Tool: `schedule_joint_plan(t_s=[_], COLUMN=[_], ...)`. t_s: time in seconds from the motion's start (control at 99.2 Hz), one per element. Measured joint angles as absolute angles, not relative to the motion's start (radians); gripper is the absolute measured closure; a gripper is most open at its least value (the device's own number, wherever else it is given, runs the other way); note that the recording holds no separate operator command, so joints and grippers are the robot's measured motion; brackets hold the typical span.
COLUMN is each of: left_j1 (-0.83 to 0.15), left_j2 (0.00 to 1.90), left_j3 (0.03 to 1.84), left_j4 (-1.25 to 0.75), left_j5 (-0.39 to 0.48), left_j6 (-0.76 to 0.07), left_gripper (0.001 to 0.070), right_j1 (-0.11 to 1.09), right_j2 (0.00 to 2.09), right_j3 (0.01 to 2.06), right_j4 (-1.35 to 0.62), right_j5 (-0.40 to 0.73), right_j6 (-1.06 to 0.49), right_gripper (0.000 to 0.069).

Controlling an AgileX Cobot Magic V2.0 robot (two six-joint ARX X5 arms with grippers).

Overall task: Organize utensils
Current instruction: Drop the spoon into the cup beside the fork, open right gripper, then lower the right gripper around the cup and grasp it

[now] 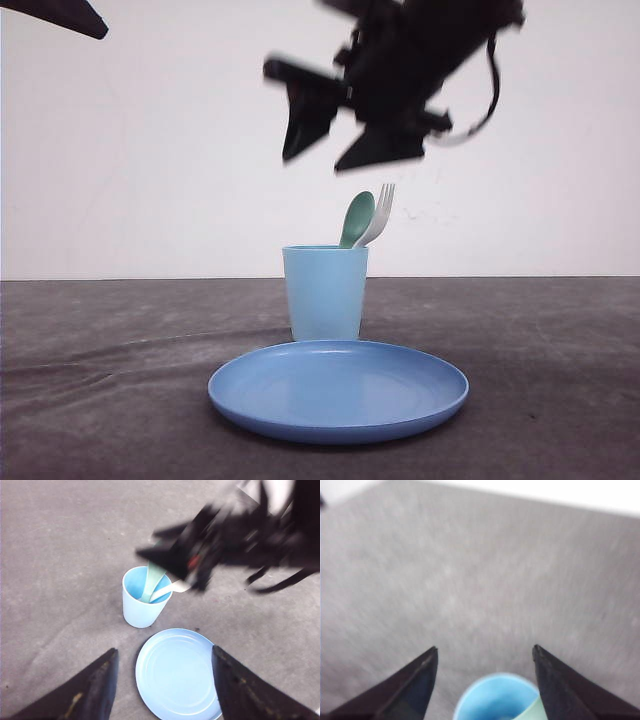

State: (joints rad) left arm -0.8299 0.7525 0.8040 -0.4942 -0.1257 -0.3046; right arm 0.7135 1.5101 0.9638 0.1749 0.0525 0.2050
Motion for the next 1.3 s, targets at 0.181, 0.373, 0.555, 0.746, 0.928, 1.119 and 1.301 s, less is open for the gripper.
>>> schedule_joint_plan(t_s=[0.181, 0.373, 0.555, 0.746, 0.928, 1.119, 1.301], left_j1=[-0.83, -0.83, -0.83, -0.83, -0.83, -0.83, -0.83], left_j2=[0.752, 0.752, 0.752, 0.752, 0.752, 0.752, 0.752], left_j3=[0.804, 0.804, 0.804, 0.804, 0.804, 0.804, 0.804], left_j4=[-0.494, -0.494, -0.493, -0.494, -0.494, -0.496, -0.518], left_j5=[-0.126, -0.128, -0.128, -0.128, -0.129, -0.129, -0.129], left_j6=[-0.304, -0.304, -0.304, -0.304, -0.304, -0.304, -0.305], left_gripper=[0.0355, 0.0355, 0.0355, 0.0355, 0.0355, 0.0355, 0.0355], right_j1=[0.714, 0.726, 0.733, 0.74, 0.744, 0.744, 0.746], right_j2=[1.35, 1.204, 1.155, 1.194, 1.239, 1.328, 1.403], right_j3=[0.999, 1.013, 1.013, 1.013, 1.013, 1.013, 1.013], right_j4=[-0.014, -0.279, -0.505, -0.664, -0.653, -0.617, -0.538], right_j5=[0.034, 0.025, 0.026, 0.026, 0.026, 0.026, 0.025], right_j6=[0.205, 0.209, 0.24, 0.274, 0.302, 0.332, 0.366], right_gripper=[0.0313, 0.0117, 0.001, 0.0009, 0.0009, 0.0009, 0.0009])
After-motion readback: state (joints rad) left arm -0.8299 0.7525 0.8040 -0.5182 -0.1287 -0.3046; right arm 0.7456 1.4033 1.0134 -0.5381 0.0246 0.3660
